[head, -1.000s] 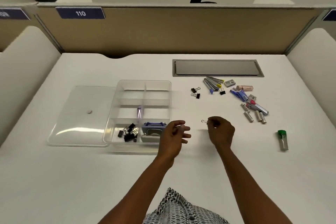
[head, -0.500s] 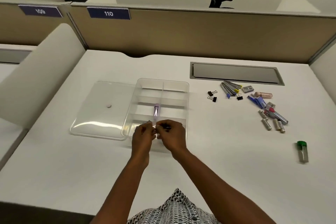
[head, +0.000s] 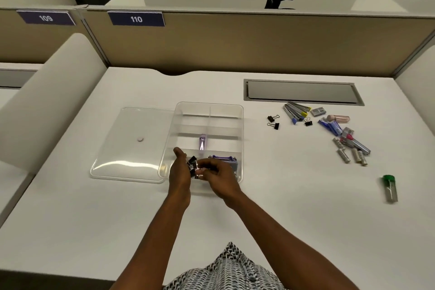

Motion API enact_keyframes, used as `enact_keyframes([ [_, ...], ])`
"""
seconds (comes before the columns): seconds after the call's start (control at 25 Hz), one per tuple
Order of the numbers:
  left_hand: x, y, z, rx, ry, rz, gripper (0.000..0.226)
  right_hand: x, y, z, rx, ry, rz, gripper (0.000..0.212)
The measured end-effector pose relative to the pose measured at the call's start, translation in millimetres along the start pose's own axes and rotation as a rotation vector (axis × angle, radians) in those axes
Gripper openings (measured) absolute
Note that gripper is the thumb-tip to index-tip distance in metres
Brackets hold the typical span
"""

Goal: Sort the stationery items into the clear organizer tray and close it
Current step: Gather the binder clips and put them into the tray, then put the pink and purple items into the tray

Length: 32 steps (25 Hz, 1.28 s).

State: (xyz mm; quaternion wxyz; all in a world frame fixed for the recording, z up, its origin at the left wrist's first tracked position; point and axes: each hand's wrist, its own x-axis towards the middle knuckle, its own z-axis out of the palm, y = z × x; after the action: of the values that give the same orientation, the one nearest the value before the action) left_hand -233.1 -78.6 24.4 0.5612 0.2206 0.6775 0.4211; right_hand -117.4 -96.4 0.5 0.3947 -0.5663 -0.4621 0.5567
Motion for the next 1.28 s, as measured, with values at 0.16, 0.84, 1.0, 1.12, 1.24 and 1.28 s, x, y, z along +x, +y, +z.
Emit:
enact_keyframes([
  [0.16,-6.1,-4.7,10.4,0.1,0.027,0.111,0.063,-9.6,6.1,-17.0,0.097,0.048,-0.018,0.023],
  [0.84,-54.3,-43.9,150.0,0.57,-0.356,0.646,0.022,-29.8,40.2,-282.4,-0.267,1.065,0.243,0.022],
  [1.0,-56.2,-52.2,172.2,0.641,-0.413,0.656,0.025,-30.1,43.5,-335.6,-0.519,1.028,0.304,0.042],
  [1.12,-56.3,-57.2,185.2,0.684,-0.426,0.674,0.026,-25.7,42.8,-358.3,-0.632,0.979,0.314,0.048],
  [1.24,-53.3,-61.7,196.2,0.731,-0.424,0.697,0.026,-16.9,39.0,-374.7,-0.682,0.961,0.291,0.047],
  [1.28,-52.2,-63.0,199.1,0.743,-0.424,0.699,0.026,-13.3,38.0,-379.2,-0.722,0.931,0.277,0.046],
])
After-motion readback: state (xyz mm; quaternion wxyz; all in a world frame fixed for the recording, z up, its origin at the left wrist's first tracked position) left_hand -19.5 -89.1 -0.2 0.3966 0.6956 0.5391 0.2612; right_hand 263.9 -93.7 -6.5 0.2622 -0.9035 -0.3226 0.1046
